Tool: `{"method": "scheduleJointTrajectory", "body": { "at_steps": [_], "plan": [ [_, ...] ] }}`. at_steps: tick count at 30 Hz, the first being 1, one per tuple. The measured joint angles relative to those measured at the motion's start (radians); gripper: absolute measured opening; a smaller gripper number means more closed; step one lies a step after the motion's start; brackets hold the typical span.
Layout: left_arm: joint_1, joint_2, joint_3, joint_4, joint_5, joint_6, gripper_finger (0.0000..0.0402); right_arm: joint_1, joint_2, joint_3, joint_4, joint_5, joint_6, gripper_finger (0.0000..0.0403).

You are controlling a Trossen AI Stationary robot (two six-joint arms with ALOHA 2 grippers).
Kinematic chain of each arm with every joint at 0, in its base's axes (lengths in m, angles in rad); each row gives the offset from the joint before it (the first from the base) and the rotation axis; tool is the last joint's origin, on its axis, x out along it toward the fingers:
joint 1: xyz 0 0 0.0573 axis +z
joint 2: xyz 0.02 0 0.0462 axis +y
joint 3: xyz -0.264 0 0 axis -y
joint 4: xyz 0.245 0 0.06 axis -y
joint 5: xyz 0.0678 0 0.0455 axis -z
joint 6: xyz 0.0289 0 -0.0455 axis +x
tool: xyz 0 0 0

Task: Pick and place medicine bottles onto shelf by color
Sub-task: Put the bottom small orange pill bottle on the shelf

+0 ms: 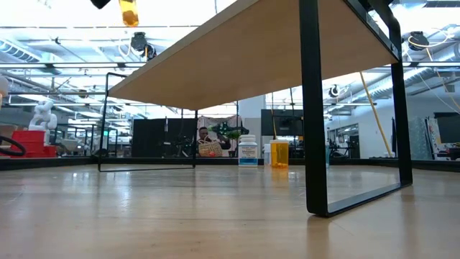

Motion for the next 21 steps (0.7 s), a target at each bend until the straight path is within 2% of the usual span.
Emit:
{"method": "scheduleJointTrajectory", "body": {
  "at_steps": [14, 21],
  "plan": [
    [0.240, 0.001, 0.014, 0.001, 0.015, 0.054, 0.0134, 0.000, 0.000, 0.000, 0.001, 0.000, -0.030, 0.0000],
    [0.364, 0.042, 0.015, 0.051, 0.015, 0.091, 0.0134, -0.002, 0.000, 0.000, 0.002, 0.000, -0.034, 0.0000]
  ]
}}
